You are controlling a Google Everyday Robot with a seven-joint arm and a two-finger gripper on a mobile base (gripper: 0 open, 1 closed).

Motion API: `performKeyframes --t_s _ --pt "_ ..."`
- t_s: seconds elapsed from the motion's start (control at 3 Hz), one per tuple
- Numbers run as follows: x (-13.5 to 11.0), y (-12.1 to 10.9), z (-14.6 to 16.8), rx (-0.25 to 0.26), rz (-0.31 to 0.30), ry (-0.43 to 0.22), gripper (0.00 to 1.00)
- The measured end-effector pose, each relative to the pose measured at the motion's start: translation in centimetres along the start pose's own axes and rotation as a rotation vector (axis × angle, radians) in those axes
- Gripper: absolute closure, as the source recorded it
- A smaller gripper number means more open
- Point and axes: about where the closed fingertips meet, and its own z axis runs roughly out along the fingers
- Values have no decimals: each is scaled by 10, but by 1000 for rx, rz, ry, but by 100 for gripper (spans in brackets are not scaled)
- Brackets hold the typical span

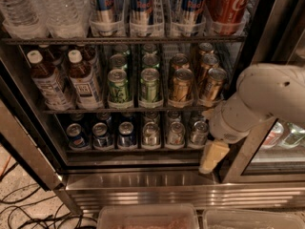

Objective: Pick pepsi can from bottom shelf of fridge

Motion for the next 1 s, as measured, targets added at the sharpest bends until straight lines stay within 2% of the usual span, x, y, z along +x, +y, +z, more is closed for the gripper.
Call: performKeyframes --t_s 0.33,0.67,1.0 --pt "-18 9 18 16 18 -200 0" --pt "-37 22 20 -32 65 -409 0" --pt "-48 25 16 -50 104 -469 0"
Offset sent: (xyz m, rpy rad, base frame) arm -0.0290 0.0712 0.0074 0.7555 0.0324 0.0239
